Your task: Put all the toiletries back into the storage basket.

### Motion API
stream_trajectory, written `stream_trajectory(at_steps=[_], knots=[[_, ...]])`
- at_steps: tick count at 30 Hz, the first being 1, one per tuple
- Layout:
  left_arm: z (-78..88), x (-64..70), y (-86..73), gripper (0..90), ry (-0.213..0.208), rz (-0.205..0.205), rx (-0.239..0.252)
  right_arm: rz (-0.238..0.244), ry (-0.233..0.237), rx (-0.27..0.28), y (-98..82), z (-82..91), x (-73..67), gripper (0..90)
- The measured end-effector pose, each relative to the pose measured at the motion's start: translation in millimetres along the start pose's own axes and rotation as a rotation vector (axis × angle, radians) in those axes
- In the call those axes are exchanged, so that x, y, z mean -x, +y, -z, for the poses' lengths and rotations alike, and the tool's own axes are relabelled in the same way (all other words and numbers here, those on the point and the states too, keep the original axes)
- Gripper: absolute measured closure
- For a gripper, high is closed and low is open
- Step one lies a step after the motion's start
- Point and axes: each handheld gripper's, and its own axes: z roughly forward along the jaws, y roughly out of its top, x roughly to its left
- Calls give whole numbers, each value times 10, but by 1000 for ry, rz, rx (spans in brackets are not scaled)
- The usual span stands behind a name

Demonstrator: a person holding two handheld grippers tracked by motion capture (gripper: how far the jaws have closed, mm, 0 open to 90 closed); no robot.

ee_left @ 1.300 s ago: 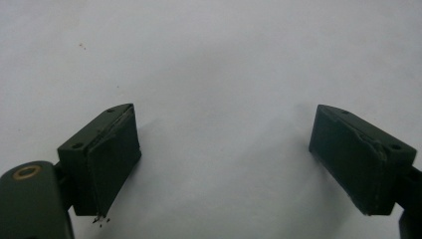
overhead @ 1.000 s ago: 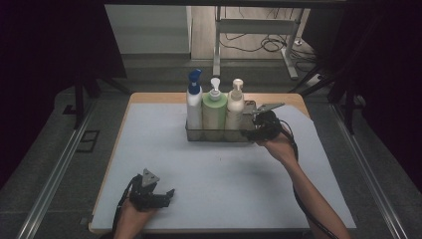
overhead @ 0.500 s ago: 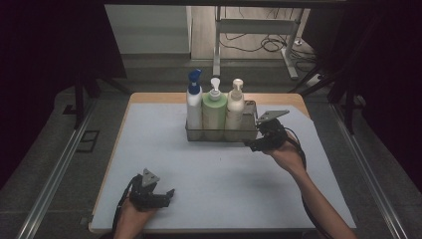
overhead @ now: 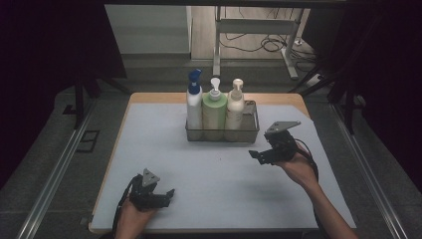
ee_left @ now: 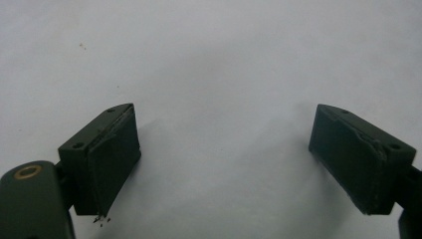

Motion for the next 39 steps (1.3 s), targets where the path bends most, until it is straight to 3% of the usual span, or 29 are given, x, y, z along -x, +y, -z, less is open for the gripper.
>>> stream_trajectory(at_steps=[8, 18, 28, 39], knots=[[0, 1, 5, 124, -2, 3, -4, 15, -6, -21, -214, 121, -53, 107], [-2, 0, 2, 121, 1, -1, -1, 10, -34, -42, -524, 154, -140, 13], [-2, 1, -4, 120, 0, 4, 2, -12, -57, -32, -850, 112, -227, 4], [-1, 0, -5, 120, -1, 3, 2, -30, -43, -41, -1138, -14, -292, 6]])
